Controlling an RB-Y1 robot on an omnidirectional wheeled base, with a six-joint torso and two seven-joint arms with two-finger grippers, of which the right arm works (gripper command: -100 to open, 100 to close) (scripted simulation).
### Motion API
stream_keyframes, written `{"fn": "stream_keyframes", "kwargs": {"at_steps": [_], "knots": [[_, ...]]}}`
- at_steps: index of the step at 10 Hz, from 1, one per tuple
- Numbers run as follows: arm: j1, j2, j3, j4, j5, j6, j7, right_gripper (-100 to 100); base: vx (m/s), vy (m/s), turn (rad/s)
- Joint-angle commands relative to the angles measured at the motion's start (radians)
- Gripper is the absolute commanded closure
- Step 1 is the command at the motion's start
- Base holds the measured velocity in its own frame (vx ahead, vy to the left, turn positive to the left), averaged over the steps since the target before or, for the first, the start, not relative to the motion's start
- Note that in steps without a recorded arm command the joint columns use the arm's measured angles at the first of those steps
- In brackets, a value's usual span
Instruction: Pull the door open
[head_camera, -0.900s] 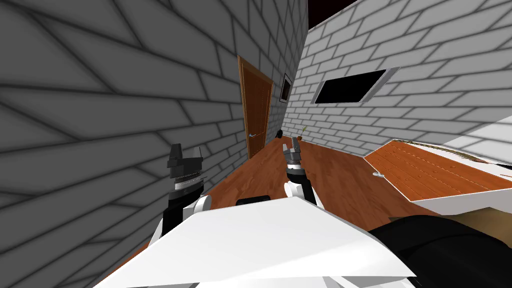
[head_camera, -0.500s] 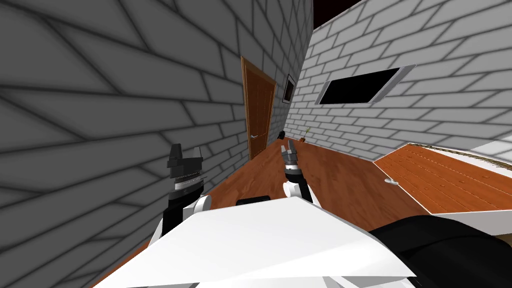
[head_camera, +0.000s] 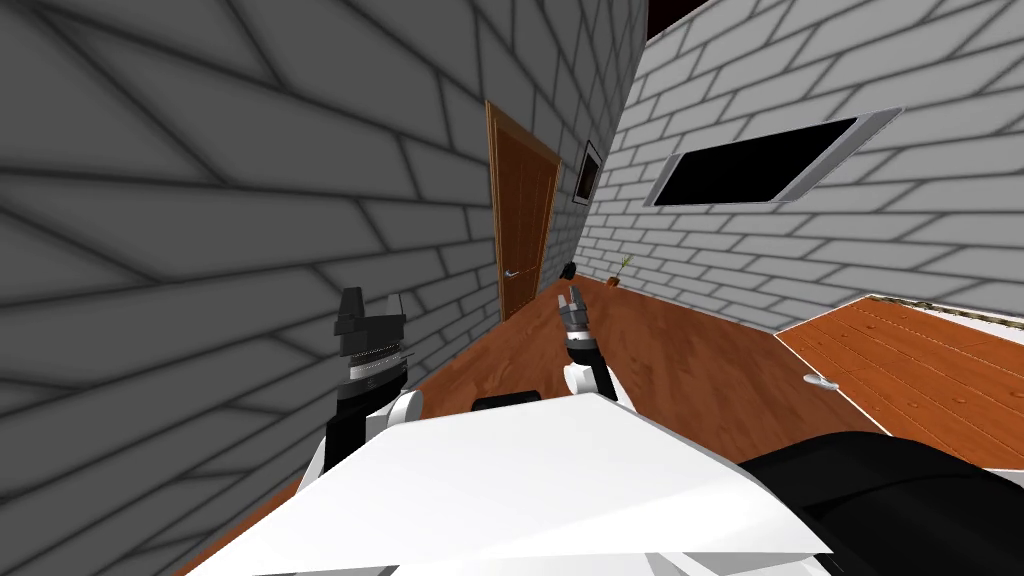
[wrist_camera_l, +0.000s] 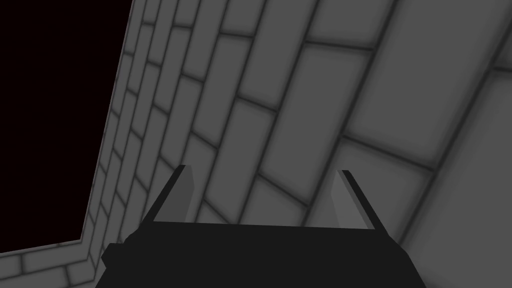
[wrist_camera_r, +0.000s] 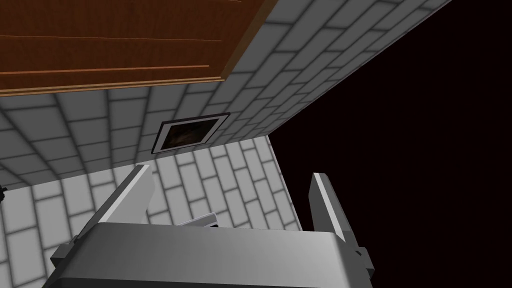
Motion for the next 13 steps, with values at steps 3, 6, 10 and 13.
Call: {"fn": "stream_keyframes", "kwargs": {"at_steps": [3,6,10,13], "knots": [[-0.027,-0.013,0.002,0.076,0.003,-0.025,-0.018,-100,0.084,-0.026,0.073],[-0.048,-0.026,0.003,0.141,0.004,-0.046,-0.035,-100,0.085,-0.029,0.078],[-0.077,-0.044,0.004,0.234,0.006,-0.078,-0.059,-100,0.092,-0.034,0.088],[-0.101,-0.058,0.004,0.310,0.007,-0.103,-0.078,-100,0.086,-0.042,0.097]]}}
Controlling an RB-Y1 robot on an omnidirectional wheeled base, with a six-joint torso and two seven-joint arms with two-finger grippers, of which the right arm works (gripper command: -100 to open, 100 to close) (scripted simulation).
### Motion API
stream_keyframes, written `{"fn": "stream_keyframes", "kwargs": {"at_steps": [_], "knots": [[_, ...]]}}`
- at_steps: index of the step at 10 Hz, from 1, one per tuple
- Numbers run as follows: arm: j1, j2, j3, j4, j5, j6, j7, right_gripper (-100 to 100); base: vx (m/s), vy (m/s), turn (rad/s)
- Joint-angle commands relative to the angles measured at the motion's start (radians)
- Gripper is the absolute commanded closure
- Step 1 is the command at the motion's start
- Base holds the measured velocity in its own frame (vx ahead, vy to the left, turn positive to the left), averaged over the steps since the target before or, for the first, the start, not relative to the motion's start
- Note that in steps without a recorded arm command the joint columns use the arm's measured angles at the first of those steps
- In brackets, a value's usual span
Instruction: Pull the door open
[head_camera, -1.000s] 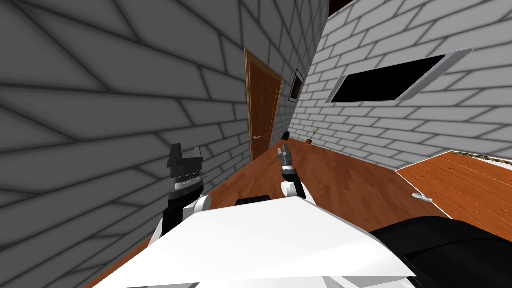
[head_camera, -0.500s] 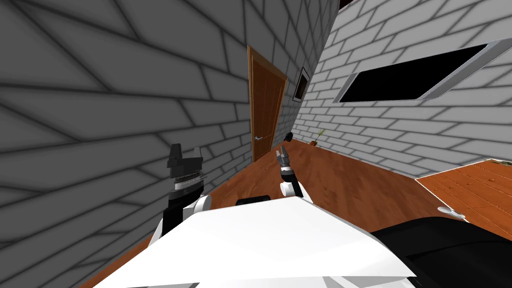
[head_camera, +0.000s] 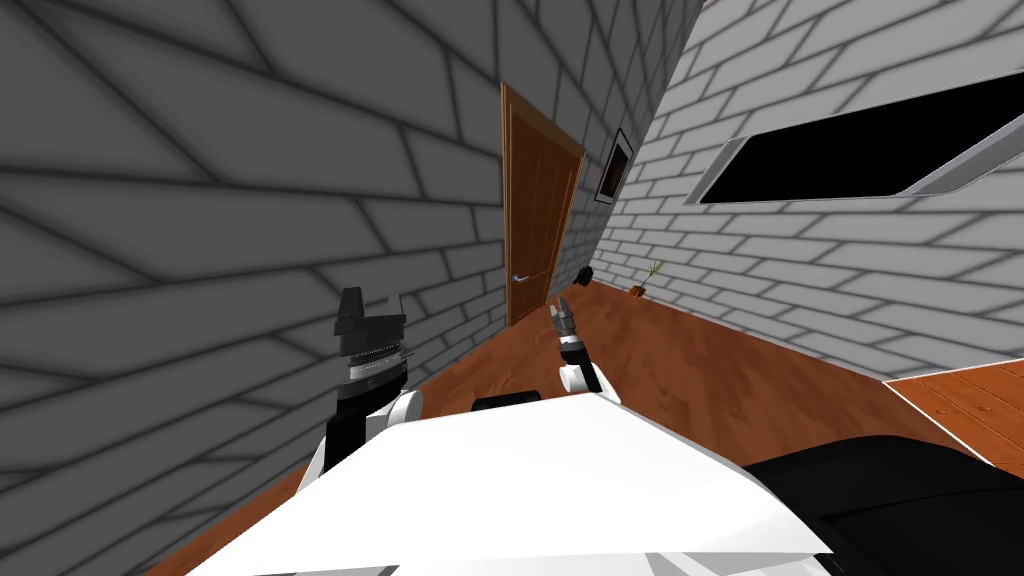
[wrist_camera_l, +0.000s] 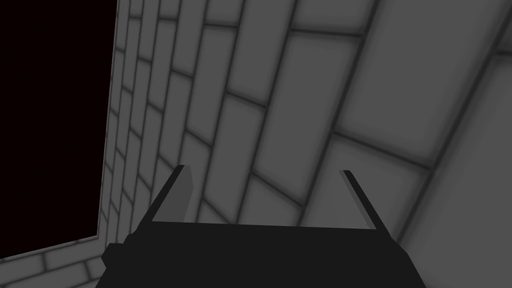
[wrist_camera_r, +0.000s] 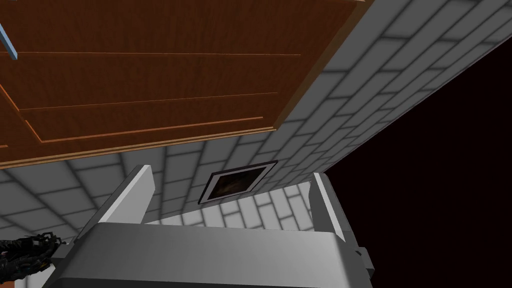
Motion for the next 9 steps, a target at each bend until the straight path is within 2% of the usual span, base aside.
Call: {"fn": "stream_keyframes", "kwargs": {"at_steps": [1,9], "knots": [[-0.015,-0.008,0.000,0.045,0.000,-0.016,-0.012,-100,0.107,-0.036,0.098],[-0.083,-0.048,0.002,0.261,0.005,-0.089,-0.067,-100,0.091,-0.048,0.105]]}}
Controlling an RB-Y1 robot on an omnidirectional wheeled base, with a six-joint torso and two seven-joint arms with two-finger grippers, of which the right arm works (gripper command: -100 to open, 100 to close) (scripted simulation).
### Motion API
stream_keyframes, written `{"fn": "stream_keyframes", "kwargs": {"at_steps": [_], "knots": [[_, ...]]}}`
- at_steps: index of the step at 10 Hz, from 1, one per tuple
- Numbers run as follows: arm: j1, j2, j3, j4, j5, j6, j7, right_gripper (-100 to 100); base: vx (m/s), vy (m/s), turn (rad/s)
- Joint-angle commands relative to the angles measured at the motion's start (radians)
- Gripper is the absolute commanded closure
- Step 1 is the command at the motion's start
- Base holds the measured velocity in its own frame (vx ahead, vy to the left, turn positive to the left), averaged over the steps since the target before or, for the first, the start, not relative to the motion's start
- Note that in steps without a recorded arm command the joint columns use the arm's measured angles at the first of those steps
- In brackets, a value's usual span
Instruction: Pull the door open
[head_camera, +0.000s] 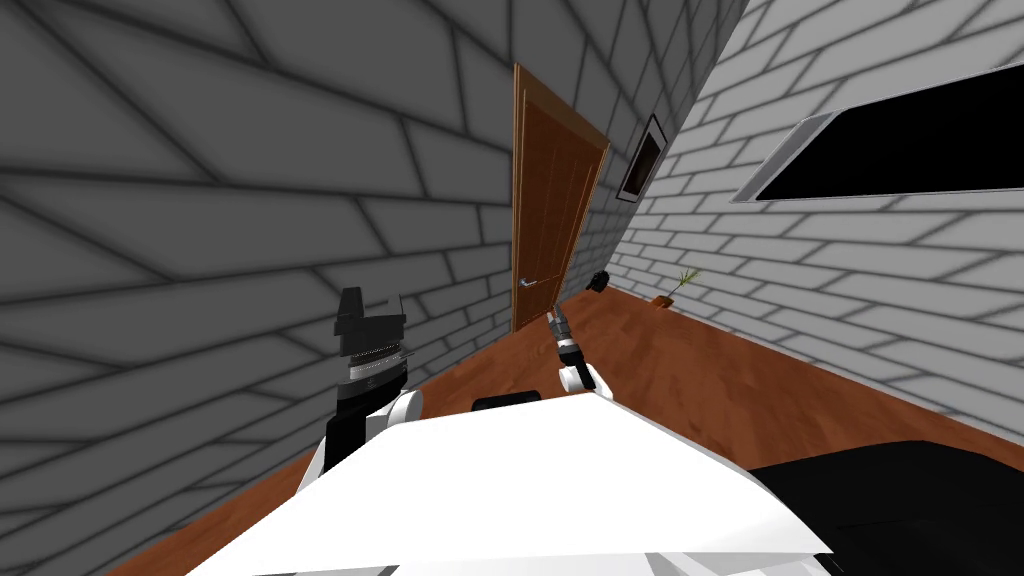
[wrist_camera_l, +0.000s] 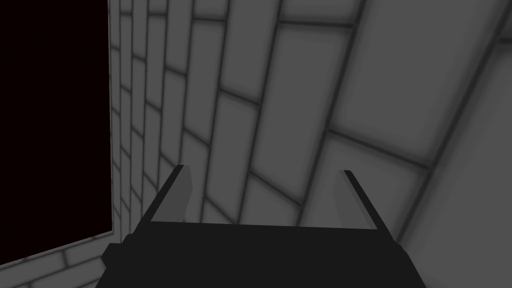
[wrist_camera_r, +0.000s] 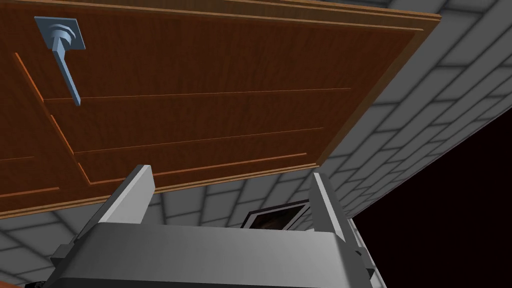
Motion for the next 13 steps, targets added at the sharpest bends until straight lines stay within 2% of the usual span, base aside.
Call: {"fn": "stream_keyframes", "kwargs": {"at_steps": [1,8,9,13], "knots": [[-0.010,-0.009,0.001,0.045,0.001,-0.018,-0.013,-100,0.093,-0.039,0.099],[-0.072,-0.044,0.003,0.240,0.005,-0.085,-0.064,-100,0.083,-0.060,0.105],[-0.072,-0.044,0.003,0.242,0.005,-0.085,-0.064,-100,0.054,-0.038,0.038],[-0.107,-0.063,0.004,0.353,0.007,-0.122,-0.092,-100,0.068,-0.044,0.100]]}}
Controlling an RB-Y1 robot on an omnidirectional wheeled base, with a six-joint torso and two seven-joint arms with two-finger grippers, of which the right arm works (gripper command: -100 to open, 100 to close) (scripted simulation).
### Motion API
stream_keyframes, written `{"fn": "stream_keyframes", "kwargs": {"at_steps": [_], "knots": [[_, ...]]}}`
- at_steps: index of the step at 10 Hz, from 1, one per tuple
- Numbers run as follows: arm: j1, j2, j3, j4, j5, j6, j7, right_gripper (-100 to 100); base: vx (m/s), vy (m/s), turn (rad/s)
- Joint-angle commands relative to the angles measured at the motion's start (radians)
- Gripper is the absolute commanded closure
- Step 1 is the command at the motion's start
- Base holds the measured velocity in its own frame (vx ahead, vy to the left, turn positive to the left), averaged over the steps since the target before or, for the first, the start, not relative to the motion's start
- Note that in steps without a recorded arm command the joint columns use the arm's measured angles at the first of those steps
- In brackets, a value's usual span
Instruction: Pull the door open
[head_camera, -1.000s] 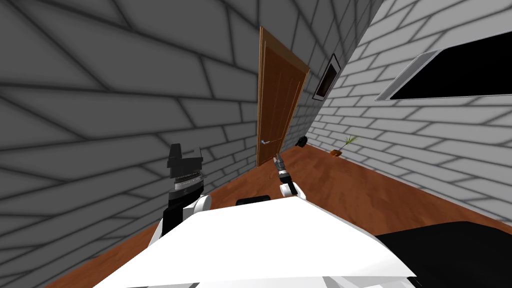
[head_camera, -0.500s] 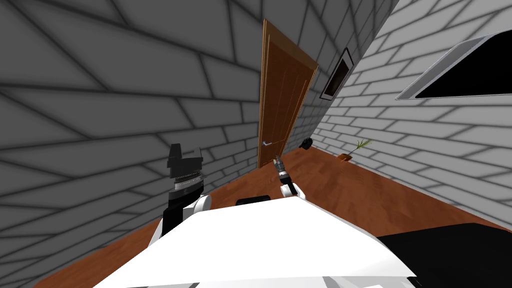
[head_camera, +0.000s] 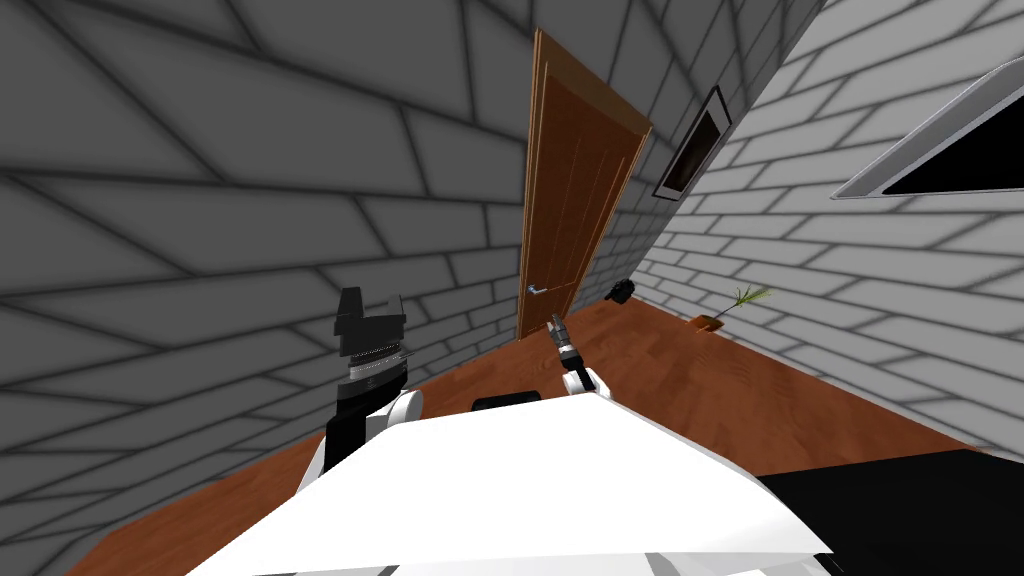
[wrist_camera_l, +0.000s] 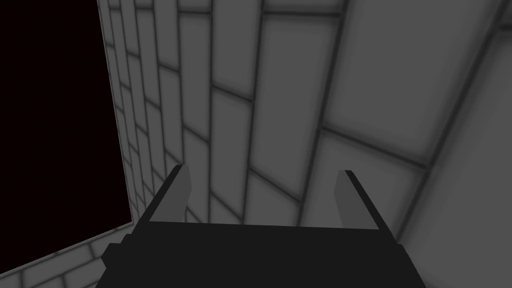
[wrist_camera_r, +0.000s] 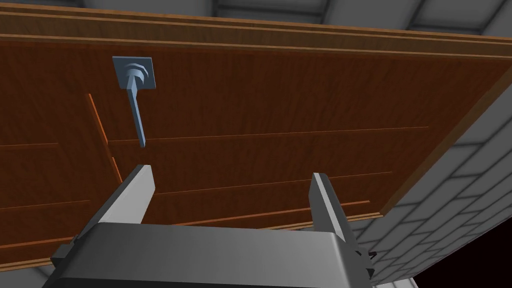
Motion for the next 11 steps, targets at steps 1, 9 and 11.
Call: {"fn": "stream_keyframes", "kwargs": {"at_steps": [1,9,11], "knots": [[-0.018,-0.007,0.000,0.050,0.001,-0.016,-0.012,-100,0.087,-0.064,0.099],[-0.084,-0.043,0.002,0.260,0.005,-0.087,-0.066,-100,0.079,-0.066,0.098],[-0.099,-0.051,0.003,0.307,0.006,-0.103,-0.078,-100,0.065,-0.066,0.085]]}}
